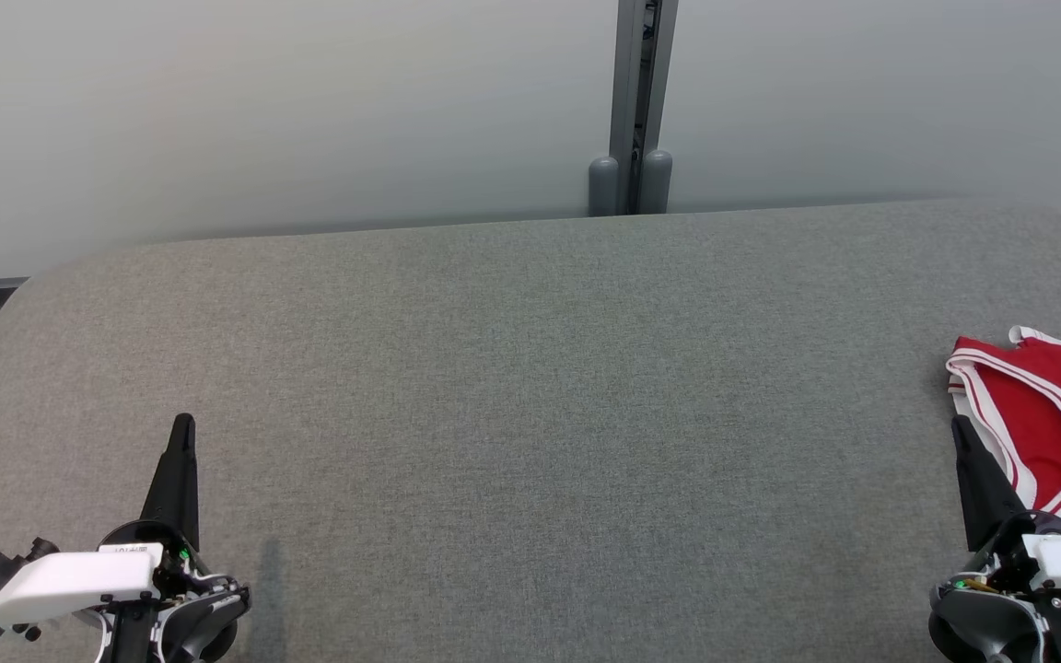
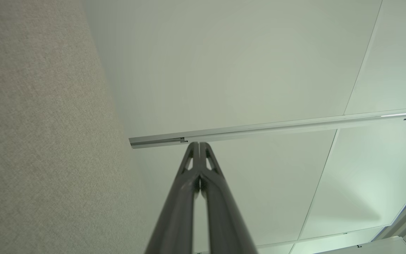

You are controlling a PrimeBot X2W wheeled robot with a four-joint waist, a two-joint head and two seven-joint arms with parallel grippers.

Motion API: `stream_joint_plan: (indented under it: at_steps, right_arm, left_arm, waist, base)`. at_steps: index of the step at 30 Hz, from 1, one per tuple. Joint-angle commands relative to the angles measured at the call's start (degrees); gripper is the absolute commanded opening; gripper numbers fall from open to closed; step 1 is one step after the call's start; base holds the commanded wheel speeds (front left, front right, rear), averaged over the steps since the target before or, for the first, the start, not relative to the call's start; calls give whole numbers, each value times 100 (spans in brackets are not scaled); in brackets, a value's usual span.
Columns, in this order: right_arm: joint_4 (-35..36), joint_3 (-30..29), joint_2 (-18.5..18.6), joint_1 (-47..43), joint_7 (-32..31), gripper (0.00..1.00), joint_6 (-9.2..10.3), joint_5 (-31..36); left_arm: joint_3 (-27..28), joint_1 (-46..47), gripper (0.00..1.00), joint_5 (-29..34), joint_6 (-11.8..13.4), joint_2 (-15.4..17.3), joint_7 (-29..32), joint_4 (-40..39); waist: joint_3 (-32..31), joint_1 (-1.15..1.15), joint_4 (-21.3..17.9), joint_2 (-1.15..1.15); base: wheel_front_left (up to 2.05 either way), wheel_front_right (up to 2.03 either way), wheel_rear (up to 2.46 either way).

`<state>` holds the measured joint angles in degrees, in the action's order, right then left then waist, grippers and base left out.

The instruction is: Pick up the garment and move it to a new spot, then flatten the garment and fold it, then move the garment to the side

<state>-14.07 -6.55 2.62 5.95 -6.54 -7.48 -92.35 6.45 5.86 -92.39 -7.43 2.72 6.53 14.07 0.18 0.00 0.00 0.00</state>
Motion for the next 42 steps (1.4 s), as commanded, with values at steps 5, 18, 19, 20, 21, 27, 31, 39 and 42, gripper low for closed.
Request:
stream_joint_plan:
  at_steps: [5, 18, 19, 20, 21, 27, 31, 39, 42]
  right_arm:
    - [26, -7, 49, 50, -19, 0, -2, -15]
    - [26, -7, 49, 50, -19, 0, -2, -15]
    - [26, -7, 49, 50, -19, 0, -2, -15]
    - [26, -7, 49, 50, -19, 0, -2, -15]
    - [26, -7, 49, 50, -19, 0, -2, -15]
    - [26, -7, 49, 50, -19, 0, -2, -15]
    - [26, -7, 49, 50, -19, 0, -2, -15]
    - [26, -7, 49, 50, -19, 0, -2, -15]
    - [26, -7, 49, 50, -19, 0, -2, -15]
  left_arm:
    - [24, 77, 0, -6, -22, 31, 20, -19]
    - [23, 77, 0, -7, -23, 31, 20, -19]
    - [23, 77, 0, -7, -23, 31, 19, -19]
    - [23, 77, 0, -7, -23, 31, 20, -19]
    - [23, 77, 0, -7, -23, 31, 19, -19]
    - [23, 77, 0, -7, -23, 31, 20, -19]
    - [23, 77, 0, -7, -23, 31, 19, -19]
    - [23, 77, 0, -7, -23, 31, 20, -19]
    - [23, 77, 0, -7, -23, 31, 20, -20]
  waist:
    - [0, 0, 0, 0]
    - [0, 0, 0, 0]
    - [0, 0, 0, 0]
    - [0, 0, 0, 0]
    - [0, 0, 0, 0]
    - [0, 0, 0, 0]
    - [0, 0, 0, 0]
    - [0, 0, 0, 0]
    - [0, 0, 0, 0]
  base:
    - [0, 0, 0]
    - [0, 0, 0]
    - [0, 0, 0]
    - [0, 0, 0]
    - [0, 0, 0]
    - [0, 0, 0]
    - [0, 0, 0]
    - [0, 0, 0]
    - [0, 0, 0]
